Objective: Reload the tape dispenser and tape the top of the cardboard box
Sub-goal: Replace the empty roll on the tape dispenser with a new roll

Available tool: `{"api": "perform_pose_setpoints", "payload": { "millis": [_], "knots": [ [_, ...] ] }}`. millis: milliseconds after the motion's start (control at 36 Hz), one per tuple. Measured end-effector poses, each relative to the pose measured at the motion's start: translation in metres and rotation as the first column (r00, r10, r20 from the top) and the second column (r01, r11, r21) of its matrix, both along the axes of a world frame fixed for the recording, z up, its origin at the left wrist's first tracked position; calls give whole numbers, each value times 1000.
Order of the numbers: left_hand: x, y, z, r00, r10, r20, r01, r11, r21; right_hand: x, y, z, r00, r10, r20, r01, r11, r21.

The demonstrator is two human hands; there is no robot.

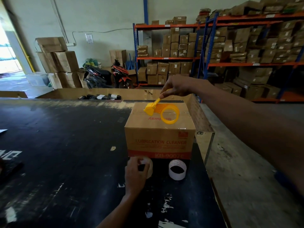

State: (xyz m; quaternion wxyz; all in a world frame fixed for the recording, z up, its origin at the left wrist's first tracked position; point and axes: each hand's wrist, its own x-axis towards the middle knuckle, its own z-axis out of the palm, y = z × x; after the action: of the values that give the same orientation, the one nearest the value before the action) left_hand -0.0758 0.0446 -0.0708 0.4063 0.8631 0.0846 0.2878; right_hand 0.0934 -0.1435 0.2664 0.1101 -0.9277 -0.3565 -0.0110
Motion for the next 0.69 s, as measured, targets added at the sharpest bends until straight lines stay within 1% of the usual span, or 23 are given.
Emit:
{"api": "perform_pose_setpoints", "payload": {
  "millis": [56, 83, 139, 194, 278, 333, 417, 556, 639, 694],
  "knots": [
    [-2, 15, -10, 997, 63, -40, -64, 998, -8, 1, 2, -3, 1000, 11, -18, -11, 1000, 14],
    [-3, 20, -13, 994, 56, -98, -59, 998, -25, 1, 3, -5, 1000, 13, -25, -13, 1000, 10],
    [-3, 27, -16, 968, -21, -249, 2, 997, -76, 0, 5, -6, 1000, 12, -27, -12, 1000, -8],
    [-3, 31, -16, 929, -86, -360, 43, 991, -127, -1, 9, -6, 999, 13, -35, -13, 1000, -13],
    [0, 25, -5, 872, -122, -475, 38, 982, -183, -3, 12, -6, 999, 7, -48, -8, 1000, -22],
    [7, 24, -7, 844, -99, -528, 10, 986, -168, -3, 14, -6, 999, -3, -49, 1, 1000, -31],
    [15, 26, -14, 855, -82, -511, 2, 988, -156, -4, 14, -7, 999, -10, -42, 8, 999, -32],
    [5, 21, -4, 910, -139, -390, 43, 969, -243, -4, 11, -10, 999, -12, -50, 11, 1000, -20],
    [0, 20, -4, 945, -140, -295, 50, 955, -293, -2, 8, -13, 999, -15, -42, 14, 1000, -19],
    [-1, 17, 0, 968, -164, -191, 110, 957, -267, 1, 6, -15, 999, -24, -40, 23, 1000, -14]
  ]
}}
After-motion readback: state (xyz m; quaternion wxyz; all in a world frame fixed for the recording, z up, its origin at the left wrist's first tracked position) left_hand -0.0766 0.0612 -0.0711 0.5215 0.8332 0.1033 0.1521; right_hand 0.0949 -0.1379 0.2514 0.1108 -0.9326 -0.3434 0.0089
